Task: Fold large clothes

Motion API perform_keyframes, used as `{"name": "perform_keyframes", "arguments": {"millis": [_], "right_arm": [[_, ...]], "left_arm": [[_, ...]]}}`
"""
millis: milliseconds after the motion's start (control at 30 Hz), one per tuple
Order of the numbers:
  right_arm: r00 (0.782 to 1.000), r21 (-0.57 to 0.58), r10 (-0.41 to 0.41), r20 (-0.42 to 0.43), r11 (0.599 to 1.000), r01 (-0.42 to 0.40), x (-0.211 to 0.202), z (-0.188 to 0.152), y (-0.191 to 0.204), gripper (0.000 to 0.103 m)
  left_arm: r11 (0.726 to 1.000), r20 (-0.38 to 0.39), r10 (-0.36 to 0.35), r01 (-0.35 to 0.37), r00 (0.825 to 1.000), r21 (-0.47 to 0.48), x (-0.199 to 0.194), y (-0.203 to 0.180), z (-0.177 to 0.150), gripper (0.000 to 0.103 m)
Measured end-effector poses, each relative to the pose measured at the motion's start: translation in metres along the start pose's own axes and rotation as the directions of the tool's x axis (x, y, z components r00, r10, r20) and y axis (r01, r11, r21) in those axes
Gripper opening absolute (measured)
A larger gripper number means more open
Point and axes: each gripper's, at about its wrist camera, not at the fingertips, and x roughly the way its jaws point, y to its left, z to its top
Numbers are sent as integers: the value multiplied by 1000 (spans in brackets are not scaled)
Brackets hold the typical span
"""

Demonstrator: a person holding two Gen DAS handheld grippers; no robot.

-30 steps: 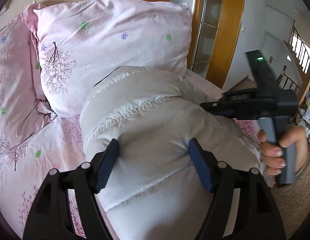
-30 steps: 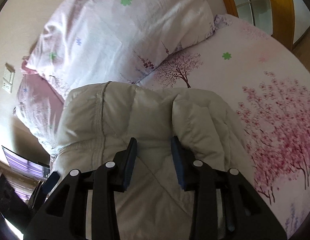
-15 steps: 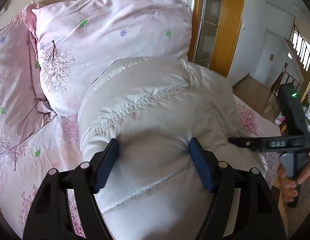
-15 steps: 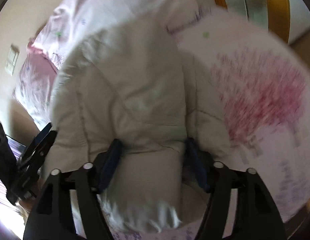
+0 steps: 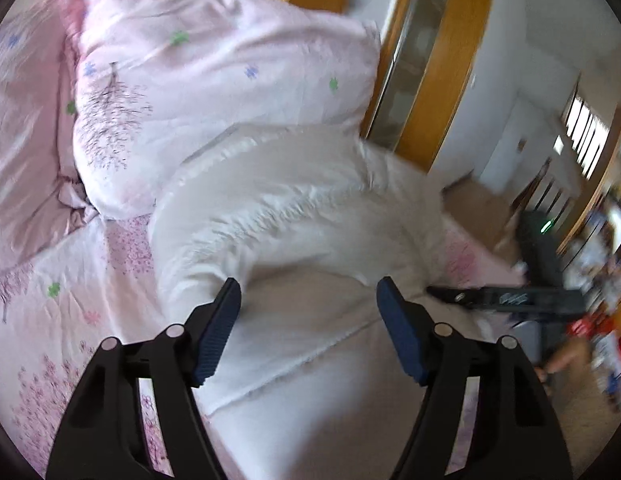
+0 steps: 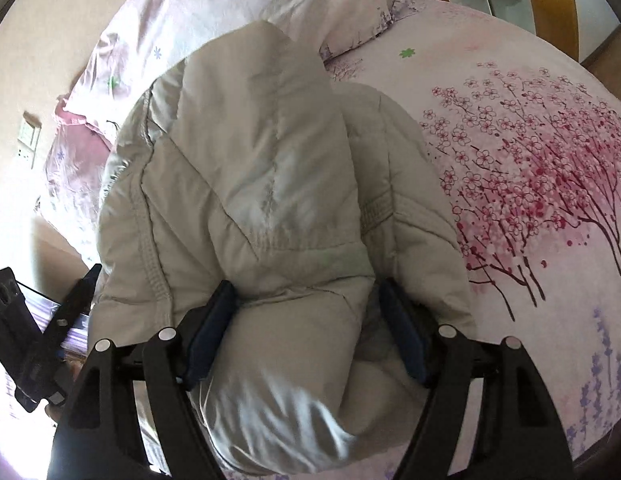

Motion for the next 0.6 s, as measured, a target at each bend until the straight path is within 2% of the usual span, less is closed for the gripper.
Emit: {"name": "perform_keyframes", "arguments": {"millis": [67,100,200,300,333,433,500,600], "right_arm": [[998,-26,-8,65,1000,9,-17,3,8,66],[991,-49,3,133,999,3,-34,7,17,65],[974,-94,54,220,995,-34,-56,23,37,65],[974,-123,95,203,990,-71,-46,41,56,64],[978,-125,84,189,990,-61,-39,44,61,64],[993,-99,-27,112,994,38,1,50,59,64],[996,-66,-38,80,997,43,19,50,49,63],[997,-43,-53,62,998,56,25,52,49,63]], "left_arm": [[1000,33,3,-2,999,-31,-14,13,5,71],[999,36,13,-12,999,-34,-17,18,7,71],[998,-2,9,-9,1000,-55,-9,29,11,71],[998,-71,-14,9,997,-67,14,28,10,70],[999,-73,-1,-3,997,-53,18,24,8,71],[1000,-76,13,-15,997,-21,26,14,8,74],[1000,-77,-3,0,997,-32,30,11,10,74],[1000,-69,18,-19,997,-17,33,6,11,74]]}}
